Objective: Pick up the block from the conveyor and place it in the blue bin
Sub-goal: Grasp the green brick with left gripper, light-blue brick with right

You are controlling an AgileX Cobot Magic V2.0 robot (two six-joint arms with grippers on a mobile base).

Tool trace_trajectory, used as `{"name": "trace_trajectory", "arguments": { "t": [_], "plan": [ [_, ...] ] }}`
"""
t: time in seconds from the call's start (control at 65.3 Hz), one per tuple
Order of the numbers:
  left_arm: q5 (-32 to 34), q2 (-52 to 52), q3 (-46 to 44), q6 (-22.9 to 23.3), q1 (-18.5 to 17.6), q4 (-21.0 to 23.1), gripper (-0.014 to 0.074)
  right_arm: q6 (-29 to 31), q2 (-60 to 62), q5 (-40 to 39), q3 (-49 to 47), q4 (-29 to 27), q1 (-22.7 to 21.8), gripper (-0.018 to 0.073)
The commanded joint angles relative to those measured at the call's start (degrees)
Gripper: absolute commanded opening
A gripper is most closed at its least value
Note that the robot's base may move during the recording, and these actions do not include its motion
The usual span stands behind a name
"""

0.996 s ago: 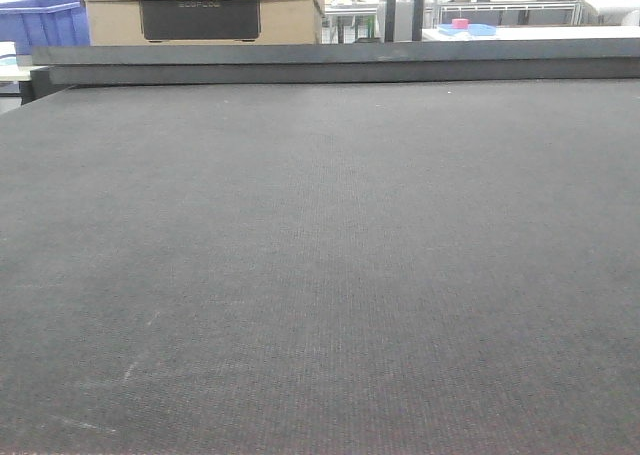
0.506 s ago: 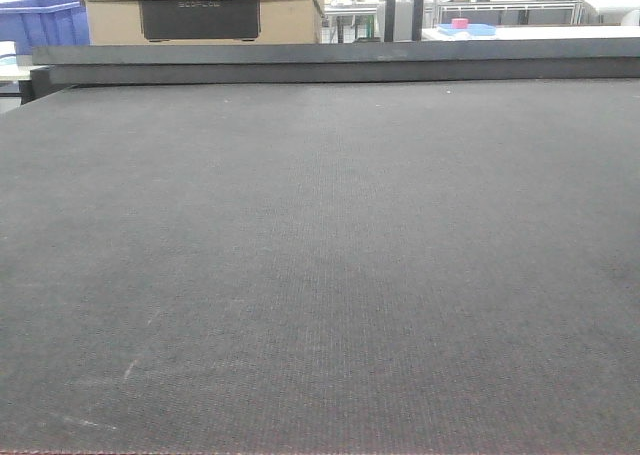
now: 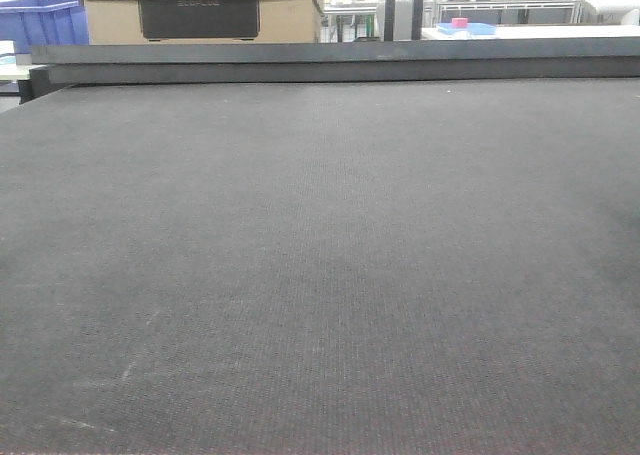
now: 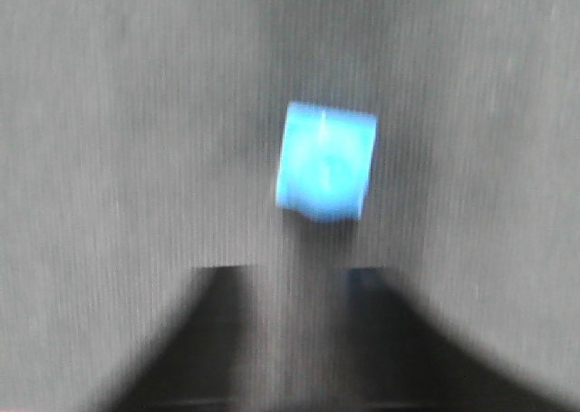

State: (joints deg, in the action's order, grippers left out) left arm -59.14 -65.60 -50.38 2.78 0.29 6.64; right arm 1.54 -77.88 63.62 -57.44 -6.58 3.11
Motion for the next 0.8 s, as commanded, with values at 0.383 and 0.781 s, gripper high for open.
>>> {"name": "trace_trajectory", "arguments": {
  "t": [0.383,0.781],
  "plan": [
    [-0.3,0.0,-0.6,0.3,-0.1,0.8,-0.0111,-0.4,-13.4,-7.8,-1.8,1.2,-0.1,0.0432],
    [0.2,0.0,-0.6,4.9,-0.1,0.7,-0.0111,-4.6,-15.8,-6.7,-1.8,4.3,-0.1,0.0188]
  ]
}}
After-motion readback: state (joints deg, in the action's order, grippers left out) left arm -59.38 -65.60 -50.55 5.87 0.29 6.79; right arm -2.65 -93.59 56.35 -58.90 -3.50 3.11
